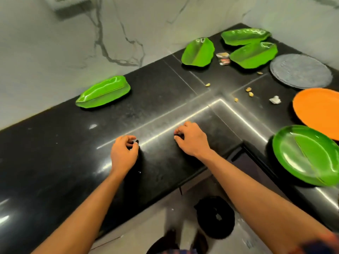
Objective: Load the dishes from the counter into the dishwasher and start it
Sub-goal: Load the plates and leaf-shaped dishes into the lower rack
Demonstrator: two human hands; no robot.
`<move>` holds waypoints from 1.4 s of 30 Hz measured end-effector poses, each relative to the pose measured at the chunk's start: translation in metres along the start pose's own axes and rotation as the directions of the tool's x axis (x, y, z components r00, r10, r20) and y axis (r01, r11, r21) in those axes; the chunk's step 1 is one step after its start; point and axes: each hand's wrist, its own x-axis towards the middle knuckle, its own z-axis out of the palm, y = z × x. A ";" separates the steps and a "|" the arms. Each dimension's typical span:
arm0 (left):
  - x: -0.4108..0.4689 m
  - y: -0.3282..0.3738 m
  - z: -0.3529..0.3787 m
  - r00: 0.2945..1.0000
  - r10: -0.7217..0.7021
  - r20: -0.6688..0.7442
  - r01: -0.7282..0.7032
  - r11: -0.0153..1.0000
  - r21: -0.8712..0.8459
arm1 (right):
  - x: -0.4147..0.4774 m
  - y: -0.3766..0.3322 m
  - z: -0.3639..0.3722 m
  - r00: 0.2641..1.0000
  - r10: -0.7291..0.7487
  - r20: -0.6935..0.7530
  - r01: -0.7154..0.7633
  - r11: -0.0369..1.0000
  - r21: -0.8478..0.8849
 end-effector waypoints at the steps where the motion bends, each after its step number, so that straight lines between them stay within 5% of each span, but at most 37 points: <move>1: 0.007 -0.004 -0.002 0.998 -0.070 -0.009 0.069 0.997 -0.047 | 0.010 -0.007 0.007 1.000 -0.010 -0.007 0.010 1.000 -0.011; 4: 0.045 -0.013 -0.008 0.936 -0.349 0.047 0.341 0.866 -0.366 | 0.043 -0.026 0.022 0.998 -0.039 -0.049 0.036 0.998 -0.045; 8: 0.111 -0.017 -0.016 0.792 -0.582 0.185 0.515 0.474 -0.714 | 0.080 -0.041 0.035 0.994 -0.038 -0.098 0.032 0.997 -0.069; 13: 0.192 -0.031 -0.012 0.697 -0.605 0.384 0.530 0.075 -0.845 | 0.091 -0.042 0.046 0.979 0.000 -0.202 -0.021 0.995 -0.102; 18: 0.232 -0.033 -0.003 0.635 -0.611 0.472 0.554 -0.066 -0.830 | 0.092 -0.040 0.047 0.974 0.024 -0.224 -0.051 0.992 -0.114; 32: 0.244 -0.019 -0.016 0.587 -0.598 0.546 0.635 -0.078 -0.768 | 0.093 -0.040 0.047 0.968 0.058 -0.246 -0.084 0.991 -0.100; 37: 0.230 -0.016 -0.023 0.662 -0.606 0.441 0.614 0.102 -0.783 | 0.090 -0.037 0.049 0.962 0.057 -0.268 -0.076 0.995 -0.062; 42: 0.198 0.002 -0.024 0.775 -0.450 0.445 0.610 0.348 -0.712 | 0.065 -0.030 0.043 0.933 0.109 -0.342 -0.068 0.989 0.131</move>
